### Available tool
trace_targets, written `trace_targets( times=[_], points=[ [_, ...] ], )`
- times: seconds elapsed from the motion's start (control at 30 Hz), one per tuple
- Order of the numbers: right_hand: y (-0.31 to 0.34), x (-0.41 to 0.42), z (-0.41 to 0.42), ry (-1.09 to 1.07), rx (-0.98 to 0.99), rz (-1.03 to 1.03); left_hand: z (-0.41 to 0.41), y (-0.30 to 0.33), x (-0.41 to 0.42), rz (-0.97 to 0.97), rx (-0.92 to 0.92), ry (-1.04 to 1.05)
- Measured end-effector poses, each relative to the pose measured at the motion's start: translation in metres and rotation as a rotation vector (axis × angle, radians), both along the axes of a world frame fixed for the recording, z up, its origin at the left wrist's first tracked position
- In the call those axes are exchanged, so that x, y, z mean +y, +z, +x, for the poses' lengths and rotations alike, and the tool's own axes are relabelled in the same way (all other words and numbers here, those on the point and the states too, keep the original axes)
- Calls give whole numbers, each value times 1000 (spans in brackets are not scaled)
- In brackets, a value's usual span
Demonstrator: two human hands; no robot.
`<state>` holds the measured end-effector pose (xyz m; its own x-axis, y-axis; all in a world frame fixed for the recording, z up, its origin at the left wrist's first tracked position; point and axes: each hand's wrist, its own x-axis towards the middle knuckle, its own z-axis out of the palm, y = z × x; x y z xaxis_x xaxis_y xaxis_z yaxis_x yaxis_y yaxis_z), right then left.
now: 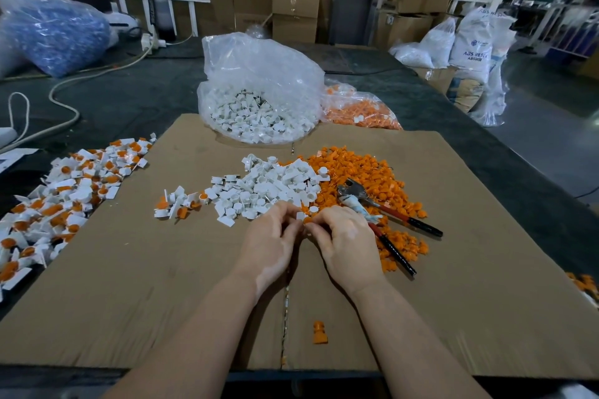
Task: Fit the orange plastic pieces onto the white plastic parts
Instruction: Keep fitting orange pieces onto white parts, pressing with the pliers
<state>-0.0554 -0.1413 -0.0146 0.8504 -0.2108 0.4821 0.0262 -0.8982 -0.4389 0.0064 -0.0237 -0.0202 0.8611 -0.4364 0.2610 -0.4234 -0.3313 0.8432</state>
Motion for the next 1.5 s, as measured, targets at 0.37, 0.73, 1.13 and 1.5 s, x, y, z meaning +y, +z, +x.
trace_targets(
  times=[0.37,0.73,1.13,1.5],
  points=[
    [1,0,-1,5,2,16,1,-2,0,2,-10,10],
    [2,1,-2,7,-25,5,2,-3,-1,-2,24,9],
    [1,1,-1,7,-16,2,3,-4,0,-12,10,5],
    [0,0,0,6,-15,12,0,-1,0,-26,21,-6]
  ],
)
